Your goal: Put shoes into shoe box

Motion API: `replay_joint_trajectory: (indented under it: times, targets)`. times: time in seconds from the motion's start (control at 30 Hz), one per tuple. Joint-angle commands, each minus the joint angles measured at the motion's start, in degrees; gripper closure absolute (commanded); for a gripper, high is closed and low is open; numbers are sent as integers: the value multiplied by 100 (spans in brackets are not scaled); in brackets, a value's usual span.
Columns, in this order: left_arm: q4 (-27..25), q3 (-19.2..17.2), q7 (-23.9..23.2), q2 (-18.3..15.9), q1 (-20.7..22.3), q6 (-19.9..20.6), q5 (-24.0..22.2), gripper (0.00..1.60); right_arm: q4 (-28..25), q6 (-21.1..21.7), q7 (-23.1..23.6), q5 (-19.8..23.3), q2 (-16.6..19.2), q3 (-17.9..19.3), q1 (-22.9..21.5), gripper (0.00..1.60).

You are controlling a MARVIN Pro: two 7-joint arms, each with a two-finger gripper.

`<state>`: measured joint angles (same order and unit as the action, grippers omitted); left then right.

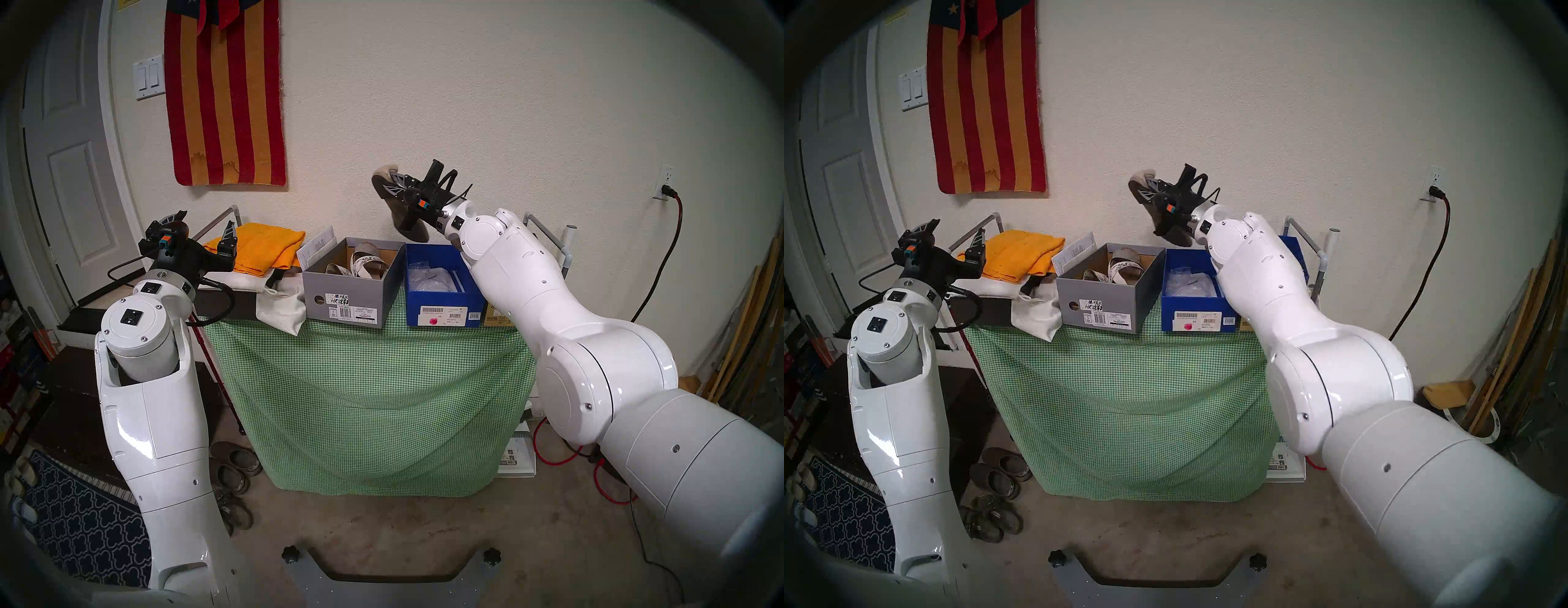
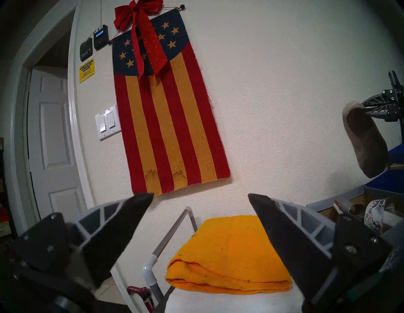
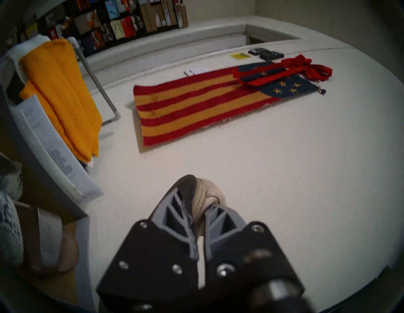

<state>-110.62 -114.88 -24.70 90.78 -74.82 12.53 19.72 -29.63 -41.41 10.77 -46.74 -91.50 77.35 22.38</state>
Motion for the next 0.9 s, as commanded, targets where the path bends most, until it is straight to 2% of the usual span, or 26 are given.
replay_joint_trajectory:
  times: [0.0, 0.03, 0.1, 0.43, 0.6, 0.77, 0.87]
  targets:
    - [-271, 61, 19, 59, -9, 505, 170, 0, 671, -666, -87, 275, -40, 141, -290, 160]
    - [-298, 78, 22, 56, -5, 599, 199, 0, 952, -700, -210, 296, -29, 219, -398, 160]
    - [-309, 87, 25, 54, -3, 644, 213, 0, 1170, -714, -245, 352, -15, 308, -498, 160]
    - [-359, 115, 21, 54, 6, 816, 280, 0, 1724, -748, -378, 355, 69, 460, -724, 160]
    - [-372, 119, 10, 52, 10, 862, 292, 0, 1796, -898, -413, 285, 80, 426, -730, 160]
    - [-376, 113, -8, 61, 17, 875, 309, 0, 1775, -1343, -136, 473, 107, 573, -729, 160]
    - [-377, 108, -20, 68, 22, 879, 319, 0, 1774, -1359, 67, 460, 149, 562, -755, 160]
